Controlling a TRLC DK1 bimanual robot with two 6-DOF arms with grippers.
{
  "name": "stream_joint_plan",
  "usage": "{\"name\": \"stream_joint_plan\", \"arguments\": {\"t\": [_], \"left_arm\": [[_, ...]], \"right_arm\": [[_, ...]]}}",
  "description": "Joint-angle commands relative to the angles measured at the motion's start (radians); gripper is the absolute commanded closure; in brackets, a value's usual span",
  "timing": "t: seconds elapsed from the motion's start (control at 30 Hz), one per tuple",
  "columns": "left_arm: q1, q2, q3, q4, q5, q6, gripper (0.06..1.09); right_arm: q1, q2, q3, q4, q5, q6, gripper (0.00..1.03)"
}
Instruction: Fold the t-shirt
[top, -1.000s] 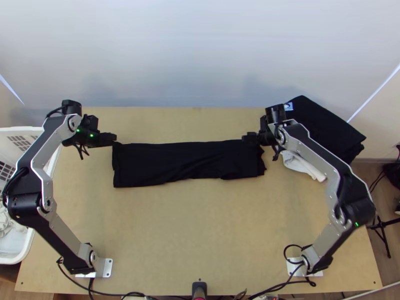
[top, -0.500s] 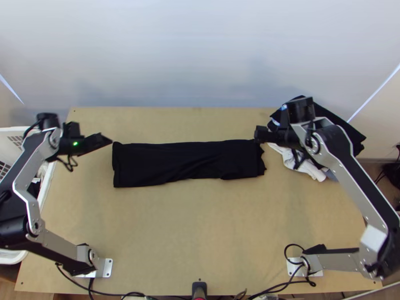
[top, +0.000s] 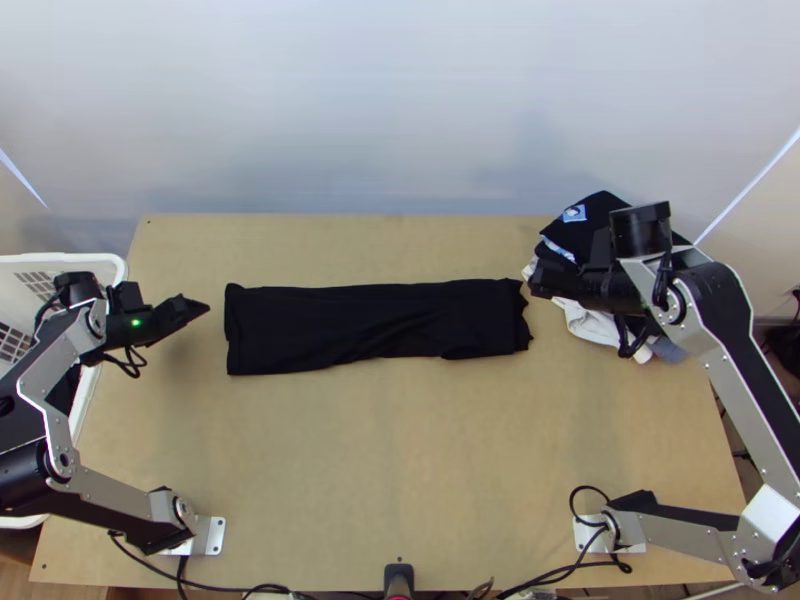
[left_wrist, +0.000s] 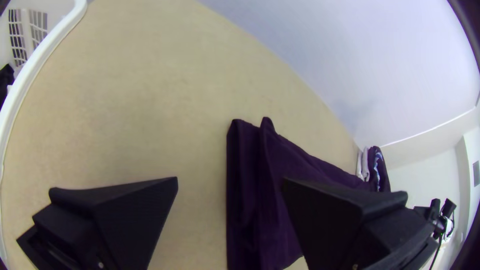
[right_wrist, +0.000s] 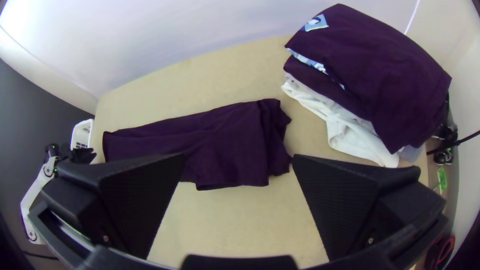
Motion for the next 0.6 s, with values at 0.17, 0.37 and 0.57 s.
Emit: {"name": "stream_joint_plan", "arguments": {"t": [0.17,0.37,0.57], "left_arm": [[-0.075,0.01,-0.11,0.127,0.006,-0.008,0.1],[-0.152,0.032,-0.148,0.167,-0.019,-0.002,0.1],[-0.204,0.053,-0.156,0.193,-0.054,0.01,0.1]], "right_arm": [[-0.029,0.018,0.057,-0.023,-0.016,-0.015,0.03],[-0.052,0.033,0.072,-0.023,-0.017,-0.021,0.03],[-0.065,0.03,0.091,-0.032,-0.022,-0.023,0.03]]}}
